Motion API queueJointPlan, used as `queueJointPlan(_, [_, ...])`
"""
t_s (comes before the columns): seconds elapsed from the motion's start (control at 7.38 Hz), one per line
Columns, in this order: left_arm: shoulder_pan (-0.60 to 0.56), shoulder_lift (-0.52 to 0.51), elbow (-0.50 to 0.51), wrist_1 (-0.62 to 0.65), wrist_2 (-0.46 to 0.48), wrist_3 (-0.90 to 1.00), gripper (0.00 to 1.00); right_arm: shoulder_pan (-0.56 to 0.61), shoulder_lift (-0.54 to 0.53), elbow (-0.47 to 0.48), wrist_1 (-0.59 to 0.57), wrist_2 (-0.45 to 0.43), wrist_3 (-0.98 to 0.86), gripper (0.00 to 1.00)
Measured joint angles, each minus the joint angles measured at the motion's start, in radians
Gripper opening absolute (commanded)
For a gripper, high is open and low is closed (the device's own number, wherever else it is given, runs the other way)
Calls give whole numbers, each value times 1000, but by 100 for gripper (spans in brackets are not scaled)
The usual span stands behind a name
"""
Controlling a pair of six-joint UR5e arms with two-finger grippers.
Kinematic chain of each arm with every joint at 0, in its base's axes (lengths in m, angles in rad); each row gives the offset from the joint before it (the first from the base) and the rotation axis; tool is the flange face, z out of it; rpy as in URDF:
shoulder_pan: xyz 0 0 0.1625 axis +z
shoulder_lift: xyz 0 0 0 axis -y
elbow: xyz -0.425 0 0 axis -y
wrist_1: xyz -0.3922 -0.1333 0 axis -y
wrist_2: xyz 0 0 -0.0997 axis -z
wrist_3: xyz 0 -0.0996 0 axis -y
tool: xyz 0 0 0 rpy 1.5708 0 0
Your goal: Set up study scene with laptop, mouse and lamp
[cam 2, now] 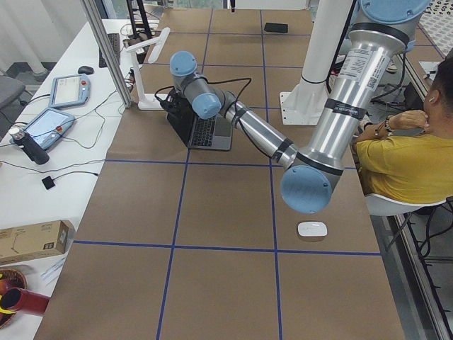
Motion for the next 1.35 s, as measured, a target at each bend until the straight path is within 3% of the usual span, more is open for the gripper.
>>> queueJointPlan(0.27, [-22,166,-66,-3,6,368,100,1,11,-3,-1,-1,0,100])
queueJointPlan(0.81, [-97,399,-102,-4,7,904,100,37,-32,15,-2,-5,-2,100])
queueJointPlan(1.08, [-120,443,-102,-6,7,965,100,90,-136,75,-4,5,-53,100])
queueJointPlan(1.35, [-123,456,-100,-6,7,972,100,147,-229,73,-3,-20,-189,100])
